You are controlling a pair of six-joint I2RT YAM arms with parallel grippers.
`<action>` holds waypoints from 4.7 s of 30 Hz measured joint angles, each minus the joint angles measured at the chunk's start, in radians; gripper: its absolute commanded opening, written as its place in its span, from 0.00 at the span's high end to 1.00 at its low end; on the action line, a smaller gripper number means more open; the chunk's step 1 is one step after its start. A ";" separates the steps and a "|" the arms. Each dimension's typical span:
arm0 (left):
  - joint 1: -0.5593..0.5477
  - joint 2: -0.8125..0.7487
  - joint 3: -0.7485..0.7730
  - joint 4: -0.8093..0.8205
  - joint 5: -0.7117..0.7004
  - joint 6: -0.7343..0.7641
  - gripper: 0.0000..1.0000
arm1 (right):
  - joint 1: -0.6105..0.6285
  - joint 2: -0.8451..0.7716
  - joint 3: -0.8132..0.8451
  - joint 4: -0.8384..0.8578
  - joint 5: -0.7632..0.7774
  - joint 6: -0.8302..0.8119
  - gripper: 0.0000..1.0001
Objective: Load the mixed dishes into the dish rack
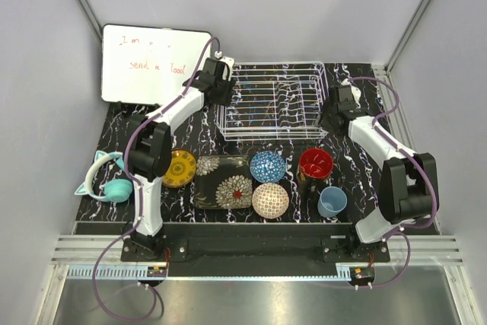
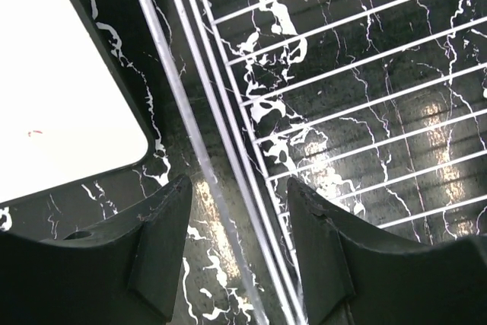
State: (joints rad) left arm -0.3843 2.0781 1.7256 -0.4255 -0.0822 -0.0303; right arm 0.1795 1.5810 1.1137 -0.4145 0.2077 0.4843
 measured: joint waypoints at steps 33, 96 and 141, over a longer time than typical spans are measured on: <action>0.035 0.019 0.058 -0.076 0.081 0.004 0.33 | 0.103 0.024 0.076 -0.045 0.086 -0.024 0.00; 0.283 -0.811 -0.566 -0.232 0.225 0.154 0.17 | 0.475 0.090 -0.084 -0.081 -0.187 -0.017 0.72; 0.312 -0.771 -0.576 -0.177 0.232 0.188 0.18 | 0.474 0.528 0.975 -0.606 0.851 -0.385 1.00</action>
State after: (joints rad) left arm -0.0723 1.3075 1.1500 -0.6025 0.1497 0.1574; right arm 0.6533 2.1086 2.0884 -1.0206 1.0584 0.0998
